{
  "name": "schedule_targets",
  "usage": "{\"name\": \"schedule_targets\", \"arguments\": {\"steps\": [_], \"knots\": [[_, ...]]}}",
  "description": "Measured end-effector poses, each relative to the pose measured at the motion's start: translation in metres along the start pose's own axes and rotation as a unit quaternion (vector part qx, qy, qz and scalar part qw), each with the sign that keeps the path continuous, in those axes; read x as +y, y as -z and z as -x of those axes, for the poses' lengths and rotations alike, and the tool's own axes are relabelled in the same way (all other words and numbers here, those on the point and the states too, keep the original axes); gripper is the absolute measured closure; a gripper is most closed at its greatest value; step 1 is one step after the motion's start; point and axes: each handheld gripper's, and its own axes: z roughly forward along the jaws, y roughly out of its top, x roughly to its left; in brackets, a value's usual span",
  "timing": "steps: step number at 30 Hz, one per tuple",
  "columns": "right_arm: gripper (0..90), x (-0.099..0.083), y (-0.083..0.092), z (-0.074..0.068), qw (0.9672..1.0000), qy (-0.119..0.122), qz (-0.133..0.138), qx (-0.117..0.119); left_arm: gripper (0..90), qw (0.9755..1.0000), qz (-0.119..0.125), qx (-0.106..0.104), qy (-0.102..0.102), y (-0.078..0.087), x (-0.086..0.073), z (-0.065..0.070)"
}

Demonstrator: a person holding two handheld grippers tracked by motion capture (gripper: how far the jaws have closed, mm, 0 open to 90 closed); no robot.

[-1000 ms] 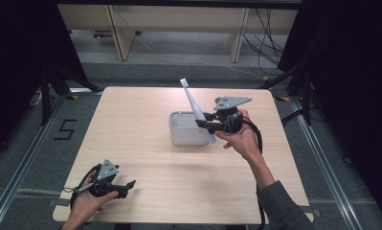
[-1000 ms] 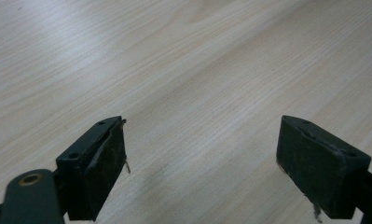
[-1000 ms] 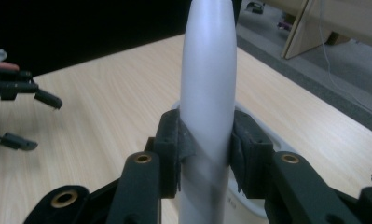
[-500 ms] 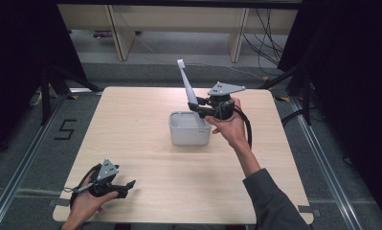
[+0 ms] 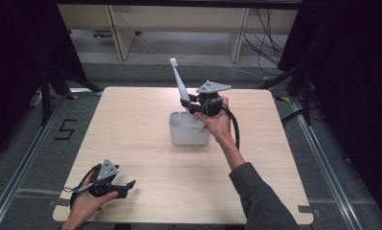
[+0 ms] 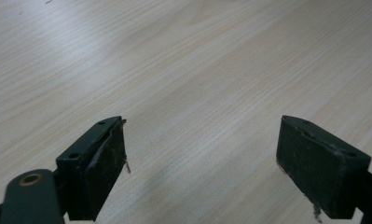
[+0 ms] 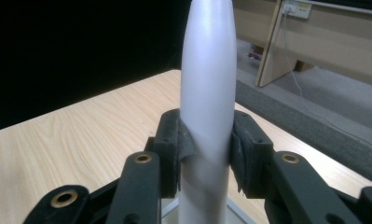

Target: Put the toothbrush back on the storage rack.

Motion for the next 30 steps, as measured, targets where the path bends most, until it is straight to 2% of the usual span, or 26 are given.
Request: {"name": "schedule_targets", "arguments": {"steps": [2, 4, 5, 6, 8, 9, 11, 12, 14, 15, 16, 17, 18, 19, 20, 22, 24, 25, 26, 28, 29, 30], "knots": [[66.6, -0.004, -0.004, -0.001, 0.9999, -0.01, -0.006, -0.009, 15.2, 1.0, -0.004, -0.001, -0.003, 0.001, 0.0, 0.0], [66.6, -0.007, -0.008, 0.0, 0.9999, -0.003, -0.007, -0.011, 15.2, 1.0, 0.0, 0.001, -0.004, 0.001, 0.0, 0.0], [66.6, -0.008, -0.008, -0.001, 0.9998, -0.014, -0.013, -0.011, 15.2, 0.9999, -0.005, 0.001, -0.009, 0.002, 0.0, -0.001], [66.6, -0.01, -0.011, 0.001, 0.9999, -0.006, -0.011, -0.012, 15.1, 1.0, -0.004, 0.001, -0.007, 0.001, 0.0, -0.001], [66.6, -0.011, -0.012, 0.0, 0.9997, -0.006, -0.018, -0.016, 15.2, 1.0, -0.003, 0.001, -0.005, 0.001, 0.0, 0.0], [66.6, -0.012, -0.015, 0.0, 0.9995, 0.004, -0.024, -0.022, 15.1, 1.0, -0.003, 0.001, -0.004, 0.001, 0.0, 0.0], [66.6, -0.013, -0.016, -0.001, 0.9994, -0.001, -0.03, -0.02, 15.1, 1.0, -0.007, 0.002, -0.006, 0.002, 0.001, 0.0], [66.6, -0.014, -0.018, -0.002, 0.9994, -0.001, -0.03, -0.018, 15.2, 1.0, -0.001, 0.002, 0.0, 0.001, 0.0, 0.001], [66.6, -0.017, -0.02, -0.001, 0.9994, 0.01, -0.03, -0.015, 15.2, 1.0, 0.002, 0.001, -0.002, 0.001, 0.0, 0.0], [66.6, -0.02, -0.022, -0.003, 0.9989, 0.003, -0.039, -0.024, 15.2, 1.0, 0.002, 0.0, 0.0, 0.001, 0.0, 0.0], [66.6, -0.02, -0.022, -0.003, 0.9989, 0.003, -0.039, -0.024, 15.2, 0.9999, -0.005, -0.001, -0.009, 0.002, 0.0, -0.001], [66.6, -0.022, -0.022, -0.002, 0.9987, 0.008, -0.046, -0.022, 15.2, 1.0, -0.005, 0.0, -0.008, 0.002, 0.0, -0.001], [66.6, -0.023, -0.022, -0.004, 0.9982, 0.001, -0.054, -0.025, 15.2, 1.0, -0.006, 0.0, -0.008, 0.002, 0.0, -0.001], [66.6, -0.025, -0.024, -0.002, 0.9983, 0.014, -0.052, -0.022, 15.1, 1.0, -0.005, 0.0, -0.007, 0.002, 0.0, -0.001], [66.6, -0.027, -0.023, -0.002, 0.9977, 0.008, -0.064, -0.023, 15.2, 1.0, -0.005, 0.0, -0.008, 0.002, 0.0, -0.001], [66.6, -0.029, -0.025, -0.002, 0.9979, 0.012, -0.059, -0.024, 15.2, 1.0, -0.005, 0.0, -0.007, 0.002, 0.0, -0.001], [66.6, -0.03, -0.024, -0.003, 0.9969, 0.013, -0.073, -0.025, 15.2, 1.0, 0.002, 0.002, 0.002, 0.001, 0.0, 0.0], [66.6, -0.031, -0.026, -0.003, 0.9973, 0.008, -0.069, -0.026, 15.2, 1.0, 0.002, 0.002, 0.001, 0.001, 0.0, 0.0], [66.5, -0.031, -0.025, -0.002, 0.9968, 0.015, -0.076, -0.022, 15.2, 1.0, -0.003, 0.003, -0.002, 0.002, 0.0, -0.001], [66.5, -0.032, -0.026, -0.003, 0.9966, 0.014, -0.077, -0.026, 15.2, 1.0, -0.004, 0.003, -0.004, 0.002, 0.0, -0.001], [66.5, -0.033, -0.026, -0.003, 0.9963, 0.013, -0.082, -0.02, 15.2, 1.0, -0.005, 0.003, -0.002, 0.002, 0.0, -0.001], [66.6, -0.034, -0.027, -0.002, 0.9963, 0.018, -0.08, -0.027, 15.2, 1.0, -0.006, 0.004, -0.006, 0.002, 0.0, -0.002]]}}
